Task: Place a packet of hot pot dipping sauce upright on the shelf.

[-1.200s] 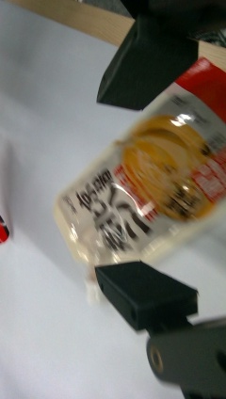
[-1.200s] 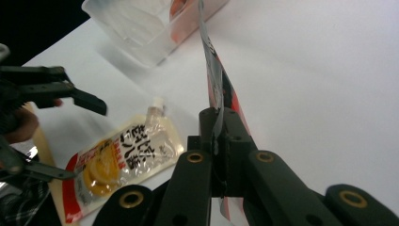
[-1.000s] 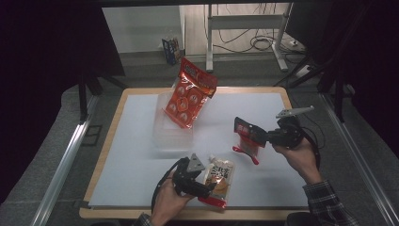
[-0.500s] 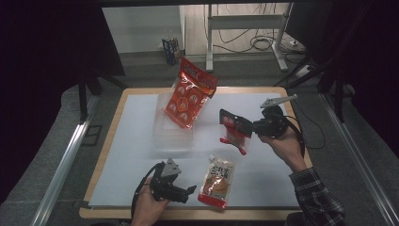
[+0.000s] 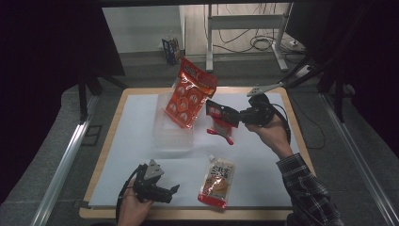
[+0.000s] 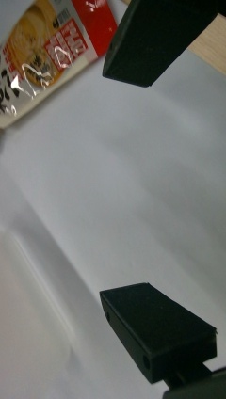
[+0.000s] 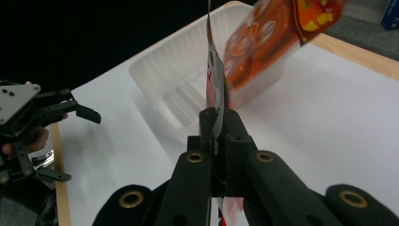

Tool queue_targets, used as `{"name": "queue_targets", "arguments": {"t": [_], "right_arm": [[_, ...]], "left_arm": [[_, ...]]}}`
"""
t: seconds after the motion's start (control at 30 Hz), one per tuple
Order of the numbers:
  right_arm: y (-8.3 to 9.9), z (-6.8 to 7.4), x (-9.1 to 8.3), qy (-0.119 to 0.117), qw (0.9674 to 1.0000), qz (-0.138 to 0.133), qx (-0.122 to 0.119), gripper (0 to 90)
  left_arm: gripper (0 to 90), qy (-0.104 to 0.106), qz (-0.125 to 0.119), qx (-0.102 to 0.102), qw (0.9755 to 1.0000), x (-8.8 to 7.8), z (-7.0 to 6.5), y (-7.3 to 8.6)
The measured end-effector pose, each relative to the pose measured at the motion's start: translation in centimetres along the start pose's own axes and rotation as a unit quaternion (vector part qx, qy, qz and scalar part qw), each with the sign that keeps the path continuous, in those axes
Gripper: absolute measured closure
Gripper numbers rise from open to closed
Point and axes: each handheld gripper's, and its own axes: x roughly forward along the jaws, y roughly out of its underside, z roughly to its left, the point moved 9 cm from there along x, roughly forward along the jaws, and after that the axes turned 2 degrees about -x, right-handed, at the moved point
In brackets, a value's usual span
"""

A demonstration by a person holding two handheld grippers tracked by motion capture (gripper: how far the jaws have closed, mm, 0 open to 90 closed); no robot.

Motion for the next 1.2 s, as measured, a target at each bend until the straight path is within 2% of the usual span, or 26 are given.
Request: {"name": "queue_targets", "arguments": {"t": [0.23,0.5,1.2], "right_arm": [[-1.4,0.5,2.3,-0.021,0.9997,0.005,-0.011,88.5],[-2.0,1.2,4.7,-0.038,0.9989,0.018,-0.020,88.5],[-3.7,2.0,10.4,-0.042,0.9968,0.052,-0.045,88.5]], "left_arm": [[0.0,-0.013,-0.004,-0.017,0.9998,-0.7,1.3,0.8],[0.0,-0.017,-0.006,-0.025,0.9995,-1.1,1.8,1.2],[0.0,-0.021,-0.003,-0.033,0.9992,-1.3,2.6,1.7]]}}
